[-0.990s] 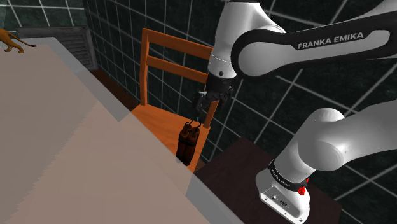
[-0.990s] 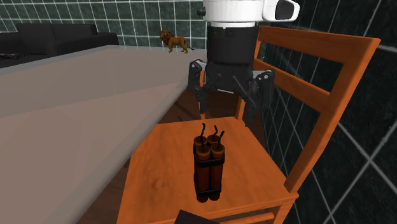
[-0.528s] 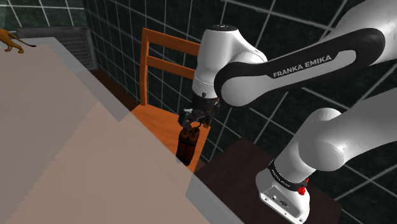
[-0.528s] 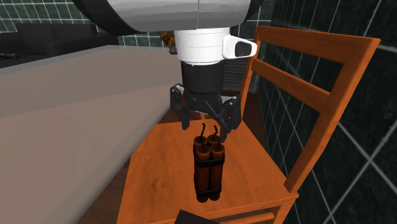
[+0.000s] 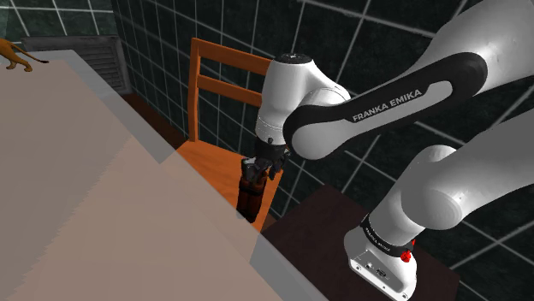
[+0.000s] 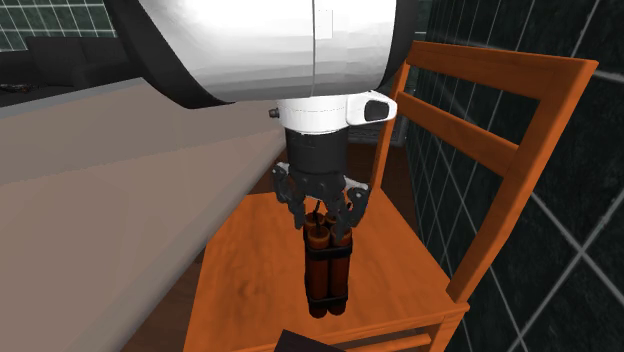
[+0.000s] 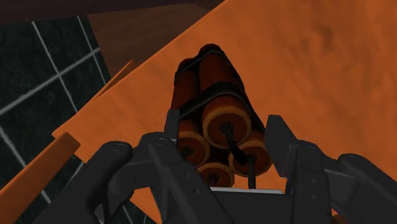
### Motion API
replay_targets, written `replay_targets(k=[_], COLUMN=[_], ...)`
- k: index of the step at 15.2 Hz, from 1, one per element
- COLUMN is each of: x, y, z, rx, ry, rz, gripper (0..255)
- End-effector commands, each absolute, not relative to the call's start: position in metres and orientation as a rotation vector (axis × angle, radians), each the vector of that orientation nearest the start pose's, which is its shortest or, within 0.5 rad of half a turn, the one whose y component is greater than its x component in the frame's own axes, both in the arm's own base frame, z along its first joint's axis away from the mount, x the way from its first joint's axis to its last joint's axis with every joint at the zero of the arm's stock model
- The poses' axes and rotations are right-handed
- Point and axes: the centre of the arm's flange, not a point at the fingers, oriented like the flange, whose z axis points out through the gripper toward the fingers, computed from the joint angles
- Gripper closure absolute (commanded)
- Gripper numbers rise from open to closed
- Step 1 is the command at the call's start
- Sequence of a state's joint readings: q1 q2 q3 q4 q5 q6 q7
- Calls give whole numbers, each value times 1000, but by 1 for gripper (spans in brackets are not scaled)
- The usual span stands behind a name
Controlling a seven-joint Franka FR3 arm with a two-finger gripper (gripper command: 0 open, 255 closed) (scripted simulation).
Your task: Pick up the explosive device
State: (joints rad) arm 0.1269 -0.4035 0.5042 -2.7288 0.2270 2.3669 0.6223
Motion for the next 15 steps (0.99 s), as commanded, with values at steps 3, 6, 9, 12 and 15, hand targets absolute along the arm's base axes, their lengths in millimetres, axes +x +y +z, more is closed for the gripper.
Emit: replay_targets(k=[3, 6, 9, 12, 15], x=[314, 313, 314, 314, 314], y=[217, 217, 216, 216, 216], z=[331, 331, 331, 347, 363], rx=[-3147, -3147, -3147, -3147, -3147], ry=[296, 296, 296, 296, 296], rz=[-44, -44, -44, -44, -44], gripper=[255, 255, 255, 255, 255])
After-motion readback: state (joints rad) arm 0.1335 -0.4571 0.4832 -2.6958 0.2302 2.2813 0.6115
